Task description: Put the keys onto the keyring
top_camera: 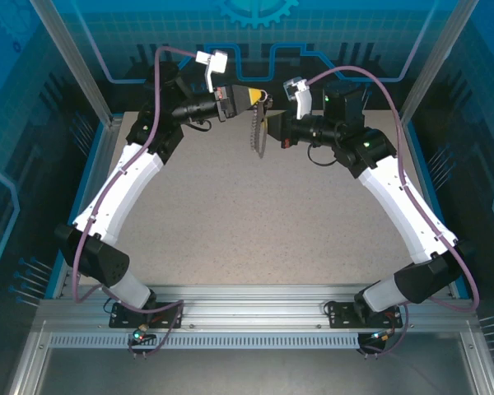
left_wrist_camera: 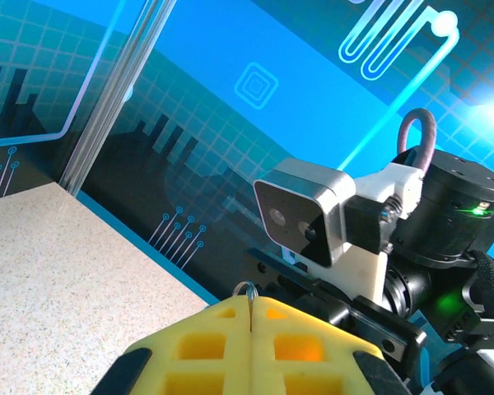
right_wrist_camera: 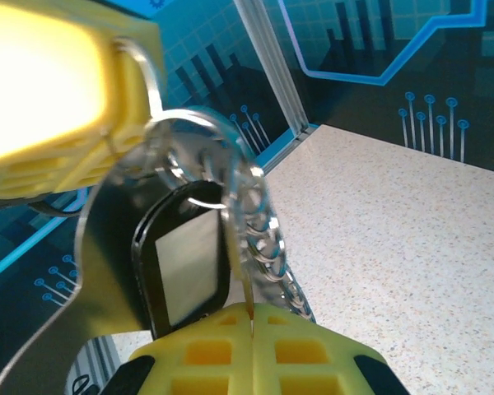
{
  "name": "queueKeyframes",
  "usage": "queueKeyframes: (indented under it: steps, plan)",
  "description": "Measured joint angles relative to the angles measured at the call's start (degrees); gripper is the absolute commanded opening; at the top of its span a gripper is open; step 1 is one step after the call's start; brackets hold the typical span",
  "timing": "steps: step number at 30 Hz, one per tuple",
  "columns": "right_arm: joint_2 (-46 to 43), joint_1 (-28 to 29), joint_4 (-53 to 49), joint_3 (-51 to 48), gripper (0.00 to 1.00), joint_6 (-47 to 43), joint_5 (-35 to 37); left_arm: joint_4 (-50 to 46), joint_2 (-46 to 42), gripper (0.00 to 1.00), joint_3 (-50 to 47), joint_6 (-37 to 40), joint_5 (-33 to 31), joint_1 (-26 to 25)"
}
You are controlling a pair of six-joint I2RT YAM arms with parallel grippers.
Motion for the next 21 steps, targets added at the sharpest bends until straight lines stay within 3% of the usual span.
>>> queueKeyframes:
  steps: [16, 17, 19, 21]
  plan:
    - [0.04, 3.74, -1.27, -0.57, 0.00, -2.10, -0.07, 0.68, -0.15, 0.00, -1.09, -0.02, -1.25, -0.09]
    - [0.04, 3.74, -1.27, -0.66, 0.04, -2.10, -0.22, 0.68, -0.15, 0.00, -1.18, -0.02, -1.25, -0.09]
    - [0.04, 3.72, -1.31, -0.66, 0.33, -2.16, -0.63, 0.66, -0.15, 0.00, -1.27, -0.02, -1.27, -0.09]
    - [0.04, 3.52, -1.64, -0.72, 0.37, -2.32, -1.68, 1.01, -0.15, 0.00, -1.27, -0.02, -1.33, -0.09]
